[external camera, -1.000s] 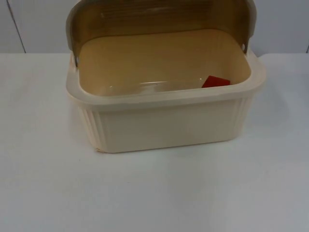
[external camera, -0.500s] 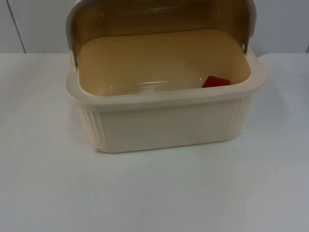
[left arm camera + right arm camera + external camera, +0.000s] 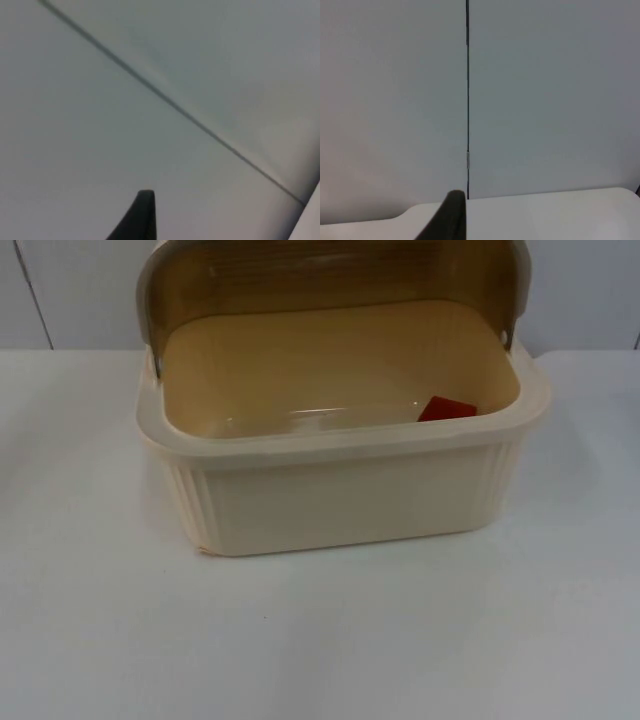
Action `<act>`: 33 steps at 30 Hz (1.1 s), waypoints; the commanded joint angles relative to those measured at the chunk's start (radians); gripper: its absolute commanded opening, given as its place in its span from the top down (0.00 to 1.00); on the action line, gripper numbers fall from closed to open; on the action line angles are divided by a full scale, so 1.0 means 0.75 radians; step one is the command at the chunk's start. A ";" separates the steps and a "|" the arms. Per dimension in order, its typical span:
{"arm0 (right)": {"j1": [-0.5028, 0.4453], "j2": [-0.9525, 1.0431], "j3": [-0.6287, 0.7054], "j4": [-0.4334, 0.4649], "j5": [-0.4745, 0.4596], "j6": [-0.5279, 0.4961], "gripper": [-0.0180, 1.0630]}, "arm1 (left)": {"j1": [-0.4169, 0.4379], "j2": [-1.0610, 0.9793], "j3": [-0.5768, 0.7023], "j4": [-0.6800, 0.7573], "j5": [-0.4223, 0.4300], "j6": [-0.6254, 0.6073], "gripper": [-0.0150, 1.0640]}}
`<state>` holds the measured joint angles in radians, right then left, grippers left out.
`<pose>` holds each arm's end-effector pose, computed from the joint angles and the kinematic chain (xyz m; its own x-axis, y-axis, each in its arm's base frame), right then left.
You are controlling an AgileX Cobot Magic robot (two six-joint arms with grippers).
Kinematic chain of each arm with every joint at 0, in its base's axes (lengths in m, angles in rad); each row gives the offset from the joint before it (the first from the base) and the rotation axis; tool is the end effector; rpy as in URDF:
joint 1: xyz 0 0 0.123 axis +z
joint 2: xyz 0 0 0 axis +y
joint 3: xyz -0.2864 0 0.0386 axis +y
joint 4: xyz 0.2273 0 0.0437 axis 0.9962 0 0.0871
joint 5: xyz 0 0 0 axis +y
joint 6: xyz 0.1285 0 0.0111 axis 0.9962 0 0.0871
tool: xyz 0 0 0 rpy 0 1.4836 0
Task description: Open the box lid with the left hand, place the block into the box with the right hand, then close the box lid with the left hand.
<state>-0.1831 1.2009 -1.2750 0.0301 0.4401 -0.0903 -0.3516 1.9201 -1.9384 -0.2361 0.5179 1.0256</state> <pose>0.2755 -0.0493 0.4288 -0.2806 -0.0121 -0.9597 0.1526 0.9866 -0.0571 0.4442 -0.1789 0.3767 0.0734 0.7463 -0.6616 0.5693 0.5133 0.6422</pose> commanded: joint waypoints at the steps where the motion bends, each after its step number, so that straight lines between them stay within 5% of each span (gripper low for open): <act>1: -0.003 -0.011 -0.011 0.002 -0.002 -0.005 0.02 | -0.011 0.014 -0.012 -0.143 0.005 0.122 0.05; 5: -0.003 -0.008 -0.011 0.002 -0.002 -0.005 0.02 | -0.011 0.038 -0.012 -0.279 -0.010 0.170 0.30; 6: -0.003 -0.008 -0.011 0.002 -0.002 -0.005 0.02 | -0.011 0.038 -0.012 -0.279 -0.010 0.170 0.30; 11: -0.003 -0.008 -0.011 0.002 -0.002 -0.005 0.02 | -0.011 0.044 -0.012 -0.338 -0.059 -0.071 0.78; 12: -0.003 -0.008 -0.011 0.002 -0.002 -0.005 0.02 | -0.011 0.044 -0.012 -0.338 -0.059 -0.071 0.78; 14: -0.003 -0.008 -0.011 0.002 -0.002 -0.005 0.02 | -0.011 0.044 -0.012 -0.354 -0.054 -0.143 0.96; 19: -0.003 -0.008 -0.011 0.002 0.028 -0.005 0.02 | -0.011 0.044 -0.012 -0.307 -0.014 -0.147 0.99; 24: -0.003 -0.008 -0.011 0.002 0.035 -0.005 0.02 | -0.011 0.055 -0.012 -0.257 0.073 0.075 0.99; 33: -0.003 -0.008 -0.011 -0.001 0.037 0.010 0.02 | -0.011 0.124 -0.008 -0.361 0.274 0.245 0.99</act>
<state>-0.1831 1.2009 -1.2750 0.0318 0.4700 -0.0844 -0.3560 2.0097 -1.9430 -0.4780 0.6947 1.1909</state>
